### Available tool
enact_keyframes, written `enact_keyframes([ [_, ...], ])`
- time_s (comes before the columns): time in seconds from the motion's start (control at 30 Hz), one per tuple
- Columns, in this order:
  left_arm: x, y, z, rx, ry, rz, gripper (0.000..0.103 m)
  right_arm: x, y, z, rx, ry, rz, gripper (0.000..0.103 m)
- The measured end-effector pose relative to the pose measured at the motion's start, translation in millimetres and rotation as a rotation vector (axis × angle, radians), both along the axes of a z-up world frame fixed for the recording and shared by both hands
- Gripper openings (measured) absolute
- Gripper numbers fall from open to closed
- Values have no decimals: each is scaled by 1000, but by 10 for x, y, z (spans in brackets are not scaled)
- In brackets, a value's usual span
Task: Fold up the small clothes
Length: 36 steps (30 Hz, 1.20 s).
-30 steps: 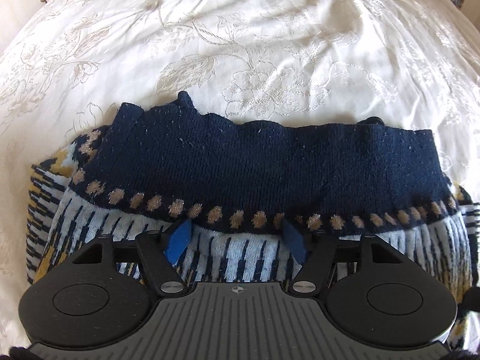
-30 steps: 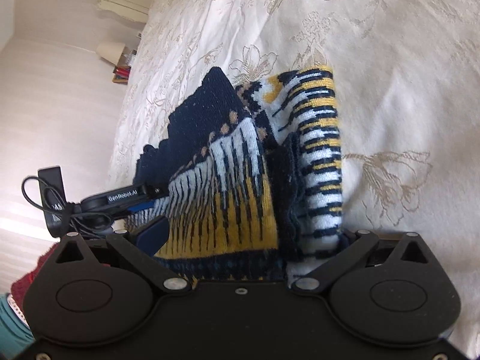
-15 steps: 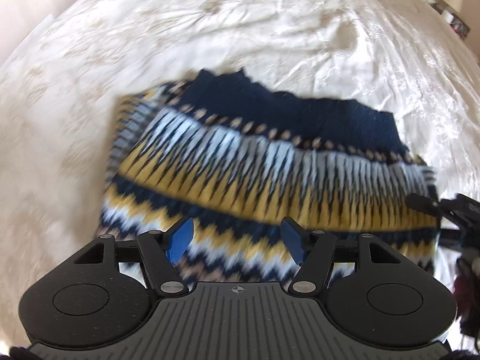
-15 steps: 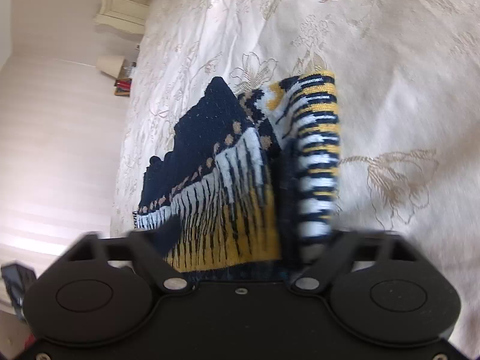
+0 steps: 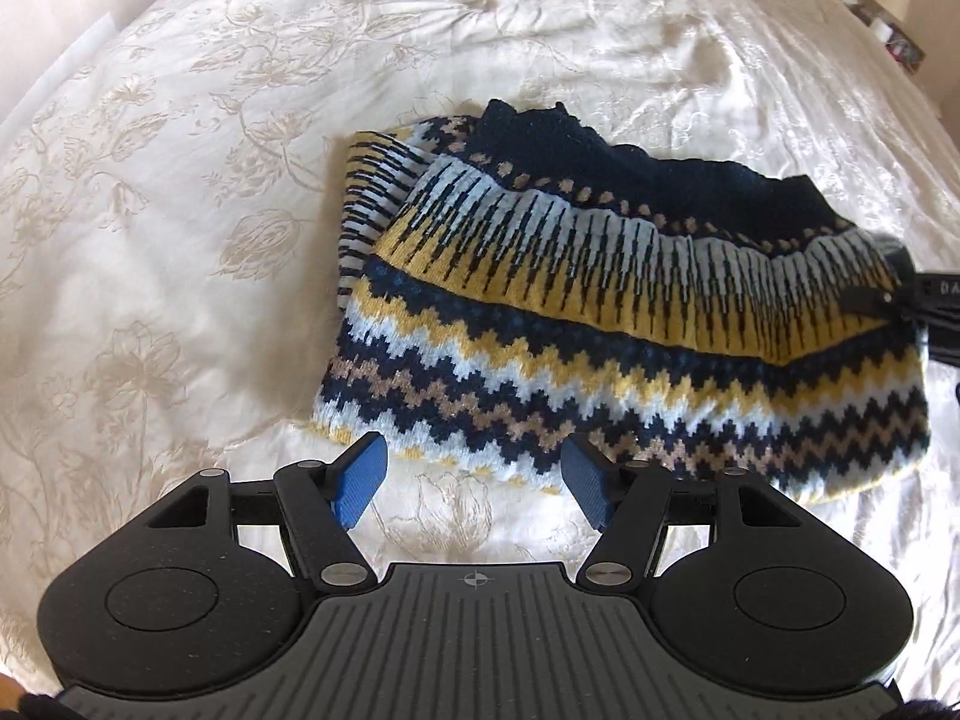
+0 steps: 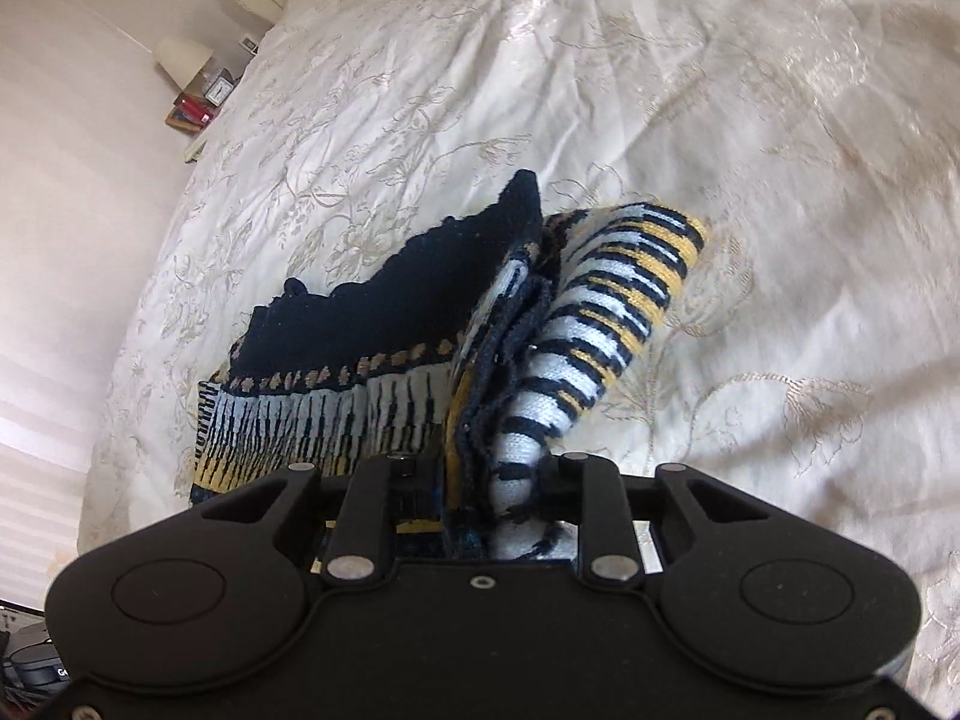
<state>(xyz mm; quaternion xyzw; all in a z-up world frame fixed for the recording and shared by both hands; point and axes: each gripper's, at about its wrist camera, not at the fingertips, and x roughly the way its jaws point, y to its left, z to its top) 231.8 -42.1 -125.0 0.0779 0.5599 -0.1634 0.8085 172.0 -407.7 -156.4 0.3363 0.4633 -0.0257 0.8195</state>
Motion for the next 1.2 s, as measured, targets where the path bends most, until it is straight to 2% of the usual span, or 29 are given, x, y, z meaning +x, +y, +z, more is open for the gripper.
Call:
enact_keyframes([
  [0.23, 122, 364, -46, -66, 12, -40, 63, 324, 568, 400, -59, 18, 35, 34],
  [0.43, 243, 762, -87, -69, 21, -50, 63, 650, 1112, 535, -68, 22, 70, 33],
  [0.8, 432, 1448, -137, -95, 35, 62, 63, 1217, 2084, 286, -142, 105, 197, 33],
  [1.03, 445, 1540, -200, -102, 57, 83, 63, 1454, 2382, 61, -228, 187, 230, 36],
  [1.13, 451, 1557, -209, -106, 62, 73, 63, 1466, 2426, 67, -200, 153, 244, 45],
  [1.2, 462, 1538, -200, -107, 60, 63, 63, 1431, 2401, 131, -127, 70, 253, 45],
])
